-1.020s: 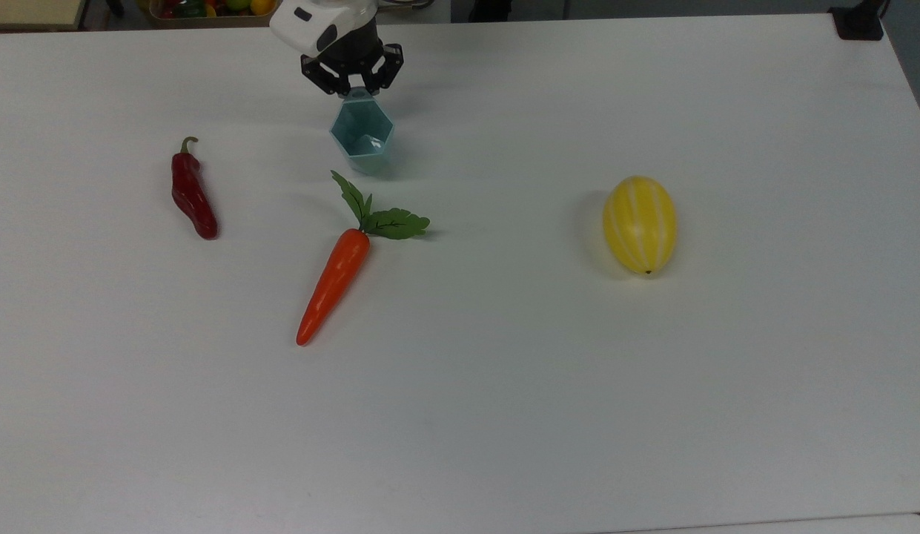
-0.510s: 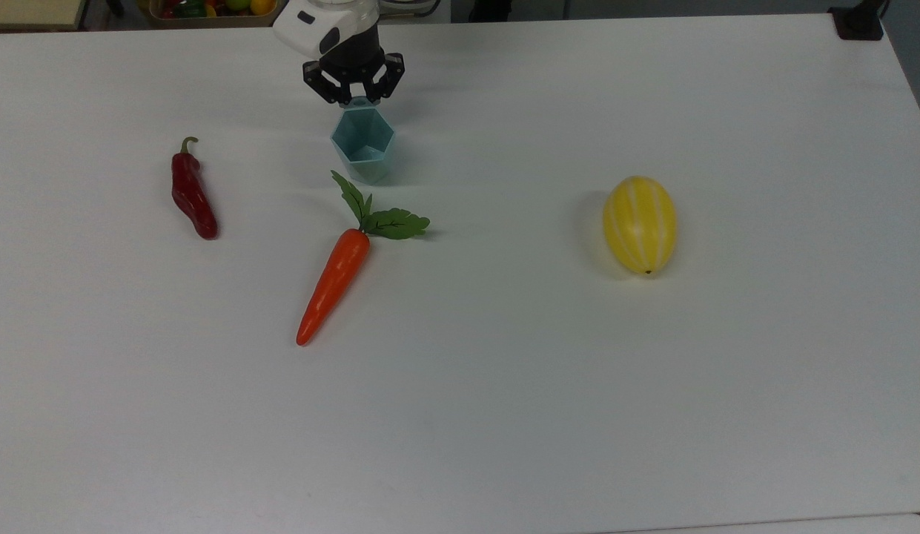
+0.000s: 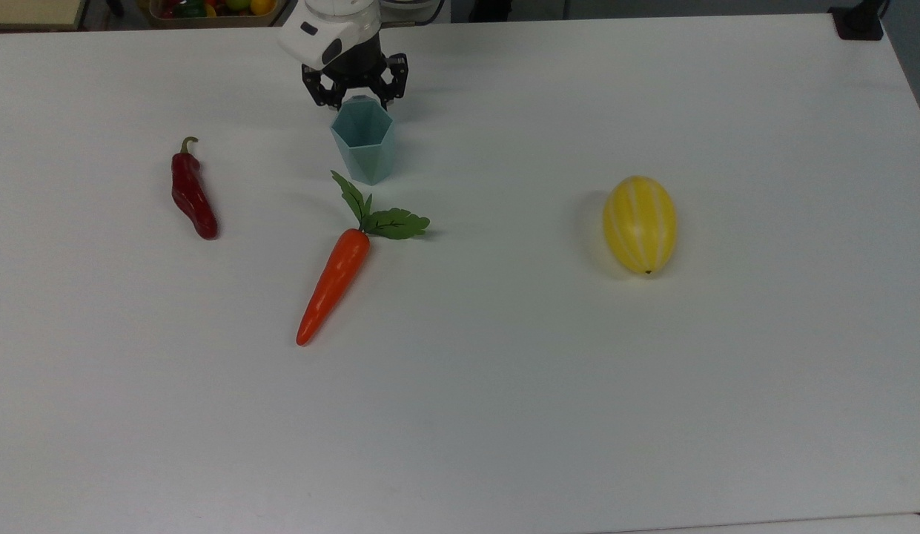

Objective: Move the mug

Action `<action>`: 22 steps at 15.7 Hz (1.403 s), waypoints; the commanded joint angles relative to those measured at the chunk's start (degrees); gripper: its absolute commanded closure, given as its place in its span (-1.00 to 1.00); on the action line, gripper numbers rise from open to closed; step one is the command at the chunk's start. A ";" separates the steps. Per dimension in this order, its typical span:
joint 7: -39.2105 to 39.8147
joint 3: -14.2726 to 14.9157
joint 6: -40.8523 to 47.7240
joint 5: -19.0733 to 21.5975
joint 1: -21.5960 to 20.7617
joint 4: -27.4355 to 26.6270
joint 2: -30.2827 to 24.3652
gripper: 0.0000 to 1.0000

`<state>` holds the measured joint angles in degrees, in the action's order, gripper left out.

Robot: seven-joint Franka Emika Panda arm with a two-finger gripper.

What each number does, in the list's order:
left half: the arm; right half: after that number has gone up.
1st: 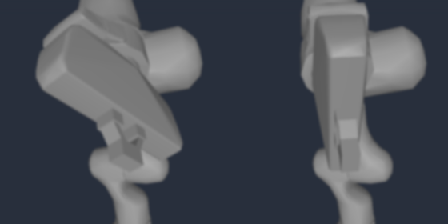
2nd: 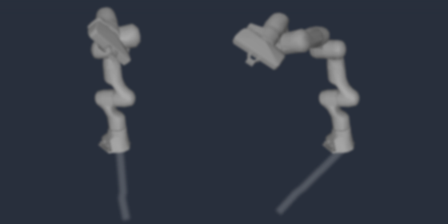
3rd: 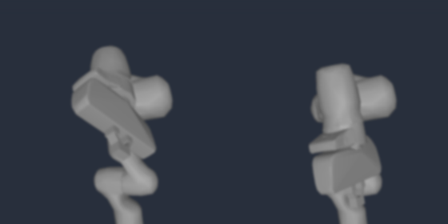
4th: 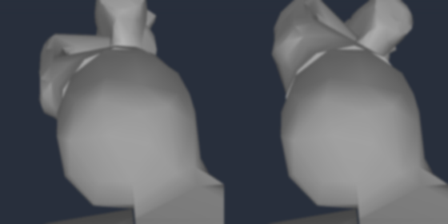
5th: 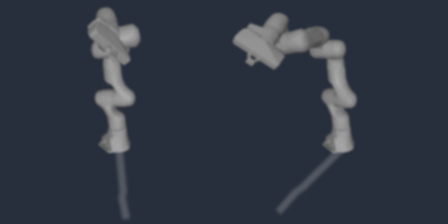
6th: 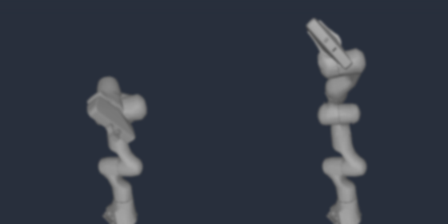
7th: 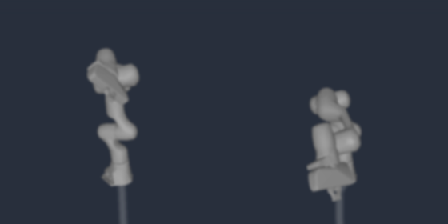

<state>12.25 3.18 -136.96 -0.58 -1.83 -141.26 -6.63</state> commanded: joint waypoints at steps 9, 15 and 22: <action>-4.33 0.51 16.51 0.84 -0.81 11.50 -1.45 -1.00; -11.28 0.07 32.52 0.84 -0.89 29.87 -0.75 -1.00; -14.95 -0.11 44.49 2.07 -2.48 42.99 0.22 -1.00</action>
<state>1.30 2.87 -97.00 -0.37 -3.63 -103.60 -8.02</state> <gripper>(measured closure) 0.000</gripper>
